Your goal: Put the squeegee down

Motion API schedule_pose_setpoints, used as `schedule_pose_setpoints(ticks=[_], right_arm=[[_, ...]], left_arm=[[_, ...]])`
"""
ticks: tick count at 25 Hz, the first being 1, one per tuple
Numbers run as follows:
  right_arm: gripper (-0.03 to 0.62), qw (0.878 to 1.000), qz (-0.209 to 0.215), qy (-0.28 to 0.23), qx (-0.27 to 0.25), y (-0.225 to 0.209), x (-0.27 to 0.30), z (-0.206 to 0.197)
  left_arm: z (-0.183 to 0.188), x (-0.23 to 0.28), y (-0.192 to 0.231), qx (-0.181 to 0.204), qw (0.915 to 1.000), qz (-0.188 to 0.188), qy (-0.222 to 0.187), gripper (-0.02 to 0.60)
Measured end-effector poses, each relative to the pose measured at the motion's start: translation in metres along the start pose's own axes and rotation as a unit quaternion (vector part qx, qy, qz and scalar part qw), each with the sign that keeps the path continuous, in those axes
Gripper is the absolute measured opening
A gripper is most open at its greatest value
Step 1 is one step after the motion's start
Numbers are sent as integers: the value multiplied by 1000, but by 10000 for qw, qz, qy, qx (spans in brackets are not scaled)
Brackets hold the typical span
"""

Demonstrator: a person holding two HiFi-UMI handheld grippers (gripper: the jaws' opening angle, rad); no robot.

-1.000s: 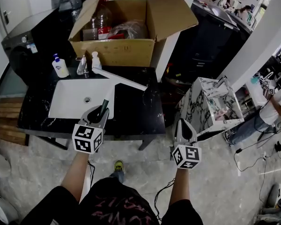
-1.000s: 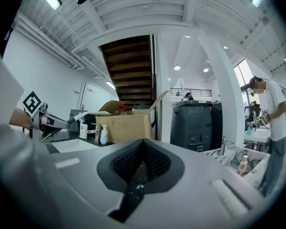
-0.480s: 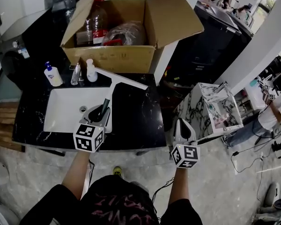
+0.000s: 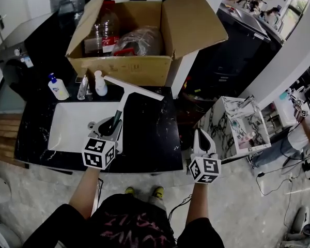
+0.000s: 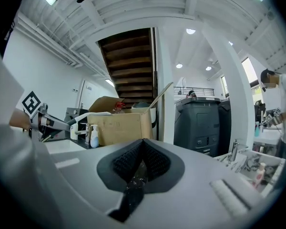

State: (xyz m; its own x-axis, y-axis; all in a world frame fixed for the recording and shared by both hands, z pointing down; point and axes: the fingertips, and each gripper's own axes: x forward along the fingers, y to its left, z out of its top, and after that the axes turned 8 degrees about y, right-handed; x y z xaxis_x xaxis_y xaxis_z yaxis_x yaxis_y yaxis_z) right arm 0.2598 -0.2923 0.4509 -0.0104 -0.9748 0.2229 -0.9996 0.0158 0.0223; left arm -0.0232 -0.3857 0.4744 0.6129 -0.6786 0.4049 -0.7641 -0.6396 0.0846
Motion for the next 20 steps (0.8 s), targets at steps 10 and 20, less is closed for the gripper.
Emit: schedule_pose_setpoints(ticks=[10,20], right_arm=[[2,9982,583,-114,-52,-34,45,15],[2,9932,1133,-225,-138,-54,77,26]], left_arm=[[22,18,-12,-169,9981,585,-95,100],[44,29,-24,-209,9936,1084,-216,100]])
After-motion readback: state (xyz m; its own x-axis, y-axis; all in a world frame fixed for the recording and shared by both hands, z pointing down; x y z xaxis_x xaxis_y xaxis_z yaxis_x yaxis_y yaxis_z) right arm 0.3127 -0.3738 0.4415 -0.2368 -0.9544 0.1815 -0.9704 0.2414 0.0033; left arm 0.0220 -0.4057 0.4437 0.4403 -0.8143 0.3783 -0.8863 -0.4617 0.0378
